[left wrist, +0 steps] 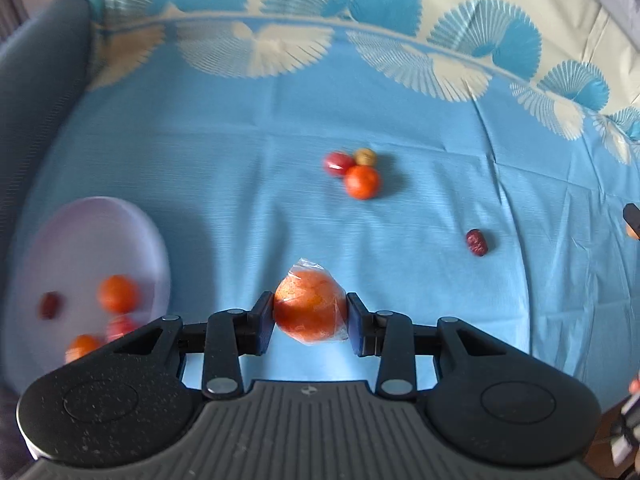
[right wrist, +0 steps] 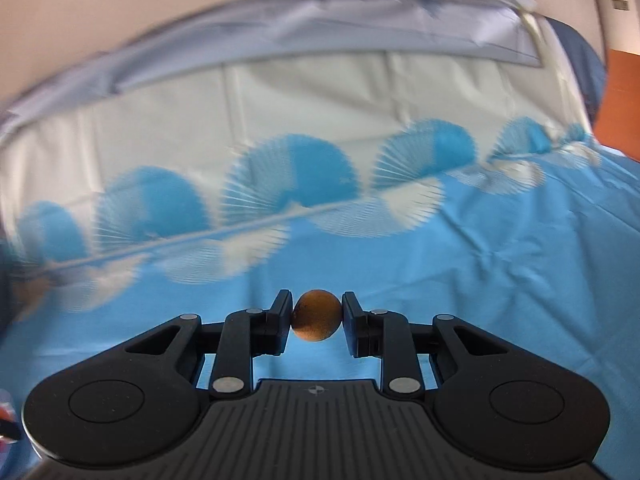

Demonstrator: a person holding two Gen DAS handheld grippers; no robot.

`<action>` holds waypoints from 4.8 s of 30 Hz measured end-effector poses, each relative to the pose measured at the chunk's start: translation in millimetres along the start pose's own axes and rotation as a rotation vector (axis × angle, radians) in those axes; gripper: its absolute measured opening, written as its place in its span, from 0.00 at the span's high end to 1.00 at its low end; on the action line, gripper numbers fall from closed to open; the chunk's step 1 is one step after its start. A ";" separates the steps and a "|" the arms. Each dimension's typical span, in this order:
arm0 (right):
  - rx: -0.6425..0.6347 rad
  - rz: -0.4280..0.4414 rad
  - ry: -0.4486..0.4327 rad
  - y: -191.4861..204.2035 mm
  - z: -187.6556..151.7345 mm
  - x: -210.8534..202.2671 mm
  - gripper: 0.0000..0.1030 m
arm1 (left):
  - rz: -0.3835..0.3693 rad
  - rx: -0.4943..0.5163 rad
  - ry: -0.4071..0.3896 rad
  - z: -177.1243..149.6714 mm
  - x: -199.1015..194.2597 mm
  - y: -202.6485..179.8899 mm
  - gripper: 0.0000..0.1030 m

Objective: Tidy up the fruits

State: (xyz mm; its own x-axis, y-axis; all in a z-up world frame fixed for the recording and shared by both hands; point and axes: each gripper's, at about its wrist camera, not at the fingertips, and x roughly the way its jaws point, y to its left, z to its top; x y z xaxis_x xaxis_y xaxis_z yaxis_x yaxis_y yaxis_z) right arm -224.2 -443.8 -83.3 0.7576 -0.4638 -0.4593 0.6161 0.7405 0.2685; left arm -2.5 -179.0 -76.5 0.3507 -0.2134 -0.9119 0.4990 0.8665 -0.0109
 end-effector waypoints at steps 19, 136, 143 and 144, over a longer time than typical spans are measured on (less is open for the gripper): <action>-0.205 0.463 0.189 281.5 -59.1 -183.3 0.72 | 0.000 -0.198 -0.264 -109.7 -178.2 201.4 0.60; -0.501 0.404 0.320 376.9 -122.0 -195.5 0.03 | 0.062 -0.069 -0.416 -172.6 -166.4 241.1 0.00; -0.499 0.404 0.274 369.3 -116.0 -213.9 0.01 | 0.071 -0.063 -0.418 -182.2 -179.9 232.6 0.00; -0.494 0.403 0.269 368.0 -115.2 -216.1 0.01 | 0.071 -0.060 -0.421 -182.8 -181.5 231.5 0.00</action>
State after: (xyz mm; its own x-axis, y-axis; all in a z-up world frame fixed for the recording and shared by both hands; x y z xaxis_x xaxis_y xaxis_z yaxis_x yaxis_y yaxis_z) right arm -186.0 -15.1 17.2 0.7877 -0.0164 -0.6158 0.0789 0.9941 0.0743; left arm -95.5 142.9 11.5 0.6814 -0.3075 -0.6642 0.4197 0.9076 0.0105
